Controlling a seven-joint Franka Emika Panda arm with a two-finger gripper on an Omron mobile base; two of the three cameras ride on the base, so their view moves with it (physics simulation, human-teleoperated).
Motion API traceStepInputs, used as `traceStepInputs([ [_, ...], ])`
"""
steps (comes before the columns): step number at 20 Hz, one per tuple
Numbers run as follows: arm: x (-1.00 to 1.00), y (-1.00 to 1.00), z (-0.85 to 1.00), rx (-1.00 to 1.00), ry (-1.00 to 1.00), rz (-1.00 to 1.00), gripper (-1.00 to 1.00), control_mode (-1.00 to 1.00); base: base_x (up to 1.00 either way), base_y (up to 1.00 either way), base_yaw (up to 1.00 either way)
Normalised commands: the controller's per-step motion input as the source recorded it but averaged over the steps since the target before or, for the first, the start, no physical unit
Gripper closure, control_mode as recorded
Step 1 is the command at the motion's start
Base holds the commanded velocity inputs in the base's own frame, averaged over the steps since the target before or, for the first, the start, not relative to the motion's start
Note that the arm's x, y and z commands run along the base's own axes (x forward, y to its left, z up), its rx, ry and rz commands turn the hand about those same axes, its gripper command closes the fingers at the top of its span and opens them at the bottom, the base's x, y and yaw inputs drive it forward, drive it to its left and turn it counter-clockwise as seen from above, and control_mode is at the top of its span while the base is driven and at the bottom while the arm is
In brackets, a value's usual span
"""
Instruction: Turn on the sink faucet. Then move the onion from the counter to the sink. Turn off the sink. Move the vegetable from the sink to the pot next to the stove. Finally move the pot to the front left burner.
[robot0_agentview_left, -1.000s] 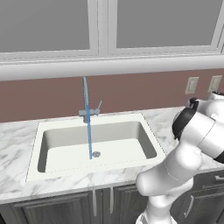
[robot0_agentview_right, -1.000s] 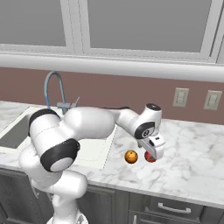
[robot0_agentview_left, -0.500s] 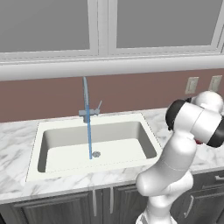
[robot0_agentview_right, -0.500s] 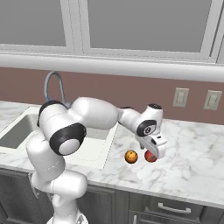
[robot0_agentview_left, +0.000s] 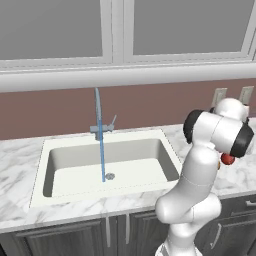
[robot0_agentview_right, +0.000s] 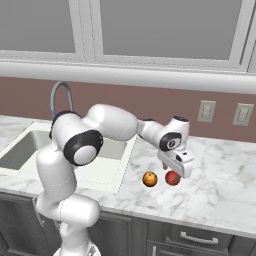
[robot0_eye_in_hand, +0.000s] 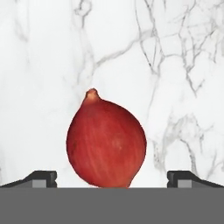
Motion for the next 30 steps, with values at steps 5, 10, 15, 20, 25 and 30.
traceStepInputs([
  [5, 0.0, -0.03, -0.13, 0.0, 0.01, 0.0, -1.0, -1.0, 0.0, 0.0, 0.0],
  [10, -0.02, 0.0, -0.13, 0.0, 0.0, 0.0, -1.0, -1.0, 0.0, 0.0, 0.0],
  [15, 0.0, 0.0, -0.11, 0.0, 0.0, 0.0, -1.0, -1.0, 0.0, 0.0, 0.0],
  [20, 0.0, 0.0, -0.12, 0.0, 0.0, 0.0, -1.0, -1.0, 0.0, 0.0, 0.0],
  [25, 0.0, 0.0, -0.14, 0.0, 0.0, 0.0, -1.0, -1.0, 0.0, 0.0, 0.0],
  [30, -0.06, 0.0, -0.12, 0.0, 0.0, 0.0, -1.0, -1.0, 0.0, 0.0, 0.0],
])
